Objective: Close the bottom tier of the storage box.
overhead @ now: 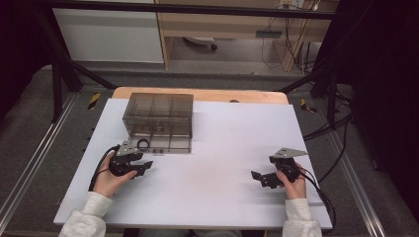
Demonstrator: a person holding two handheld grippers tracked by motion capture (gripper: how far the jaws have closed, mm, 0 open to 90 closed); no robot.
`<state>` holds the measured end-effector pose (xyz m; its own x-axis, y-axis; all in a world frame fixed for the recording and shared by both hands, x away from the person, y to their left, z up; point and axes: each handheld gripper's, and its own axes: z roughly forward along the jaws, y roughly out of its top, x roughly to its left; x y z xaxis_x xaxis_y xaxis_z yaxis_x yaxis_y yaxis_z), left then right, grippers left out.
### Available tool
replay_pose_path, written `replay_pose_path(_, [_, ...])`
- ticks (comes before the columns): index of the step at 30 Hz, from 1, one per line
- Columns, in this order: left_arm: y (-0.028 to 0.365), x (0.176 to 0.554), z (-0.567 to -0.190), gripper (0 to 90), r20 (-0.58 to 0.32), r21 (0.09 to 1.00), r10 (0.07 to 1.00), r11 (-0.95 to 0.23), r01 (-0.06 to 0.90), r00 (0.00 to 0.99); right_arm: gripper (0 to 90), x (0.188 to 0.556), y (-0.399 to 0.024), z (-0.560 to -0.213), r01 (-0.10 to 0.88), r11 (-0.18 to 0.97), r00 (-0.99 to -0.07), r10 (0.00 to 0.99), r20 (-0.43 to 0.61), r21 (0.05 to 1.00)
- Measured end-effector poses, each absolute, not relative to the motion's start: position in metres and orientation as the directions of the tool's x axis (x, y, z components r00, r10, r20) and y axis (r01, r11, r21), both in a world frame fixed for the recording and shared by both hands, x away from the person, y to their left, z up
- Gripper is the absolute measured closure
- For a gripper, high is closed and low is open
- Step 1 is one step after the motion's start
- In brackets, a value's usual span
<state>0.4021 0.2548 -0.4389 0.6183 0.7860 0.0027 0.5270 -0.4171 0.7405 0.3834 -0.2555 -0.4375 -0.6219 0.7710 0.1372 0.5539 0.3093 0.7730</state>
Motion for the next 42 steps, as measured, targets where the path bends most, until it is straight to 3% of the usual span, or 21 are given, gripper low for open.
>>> replay_pose_path(10, [0.257,0.410,-0.440,63.5,-0.011,0.748,0.802,-0.390,0.537,0.598,0.4,0.383,-0.256,-0.437,0.549,0.311,-0.624,0.770,0.133,0.775])
replay_pose_path(22, [0.255,0.417,-0.446,76.9,-0.016,0.740,0.819,-0.375,0.558,0.573,0.4,0.383,-0.256,-0.437,0.551,0.312,-0.623,0.770,0.134,0.774])
replay_pose_path(36, [0.256,0.423,-0.449,88.2,-0.019,0.744,0.827,-0.364,0.560,0.562,0.4,0.383,-0.256,-0.437,0.548,0.309,-0.623,0.771,0.134,0.777])
replay_pose_path(42, [0.255,0.425,-0.451,89.2,-0.018,0.742,0.825,-0.368,0.561,0.565,0.4,0.383,-0.256,-0.437,0.550,0.309,-0.623,0.771,0.135,0.776])
